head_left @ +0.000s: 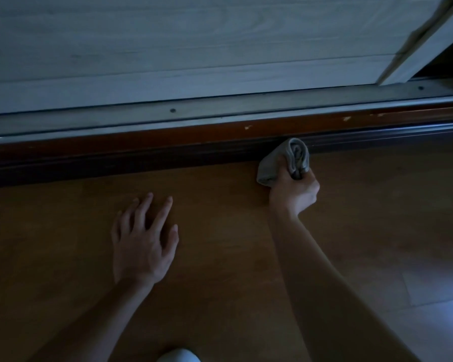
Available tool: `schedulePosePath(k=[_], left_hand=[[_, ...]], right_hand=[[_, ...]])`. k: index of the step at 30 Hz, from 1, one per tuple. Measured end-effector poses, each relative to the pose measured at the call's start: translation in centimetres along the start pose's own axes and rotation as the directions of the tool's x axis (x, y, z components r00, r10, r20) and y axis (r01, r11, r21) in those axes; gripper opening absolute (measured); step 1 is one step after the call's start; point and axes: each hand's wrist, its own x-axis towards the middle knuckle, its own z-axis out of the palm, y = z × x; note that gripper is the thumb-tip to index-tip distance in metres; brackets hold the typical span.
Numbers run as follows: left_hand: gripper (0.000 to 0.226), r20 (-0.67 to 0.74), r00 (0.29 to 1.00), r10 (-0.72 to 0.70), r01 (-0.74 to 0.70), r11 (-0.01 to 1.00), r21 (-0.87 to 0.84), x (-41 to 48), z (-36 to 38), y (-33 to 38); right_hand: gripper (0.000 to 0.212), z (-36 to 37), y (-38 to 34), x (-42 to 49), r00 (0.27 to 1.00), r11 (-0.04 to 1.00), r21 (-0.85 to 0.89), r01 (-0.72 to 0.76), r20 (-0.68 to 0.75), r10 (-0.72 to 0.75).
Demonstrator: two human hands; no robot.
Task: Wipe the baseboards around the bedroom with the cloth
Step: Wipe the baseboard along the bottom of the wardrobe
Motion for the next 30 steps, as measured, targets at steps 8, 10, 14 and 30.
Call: schedulePosePath(k=[8,10,14,30], left_hand=[[0.062,-0.008,1.000,0.007,-0.007,1.000,0.005,0.0,0.1,-0.1],[0.061,-0.013,1.000,0.017,-0.017,1.000,0.004,0.1,0.1,-0.1],[0.060,-0.021,0.999,0.028,-0.028,1.000,-0.002,0.1,0.1,0.0],[0.056,-0.086,0.995,0.052,-0.053,0.998,-0.014,0.1,0.3,-0.4]], right_hand=[[0.012,0.8,0.5,-1.5,0.993,1.000,-0.006,0.025,0.116,-0.024],[0.012,1.7,0.5,-2.5,0.994,0.999,0.031,0.009,0.104,-0.012],[0.025,3.6,0.8,-5.2,0.987,0.999,0.031,0.009,0.159,-0.014],[0.022,6.7,1.6,-10.2,0.829,0.972,0.016,0.234,0.519,-0.208]])
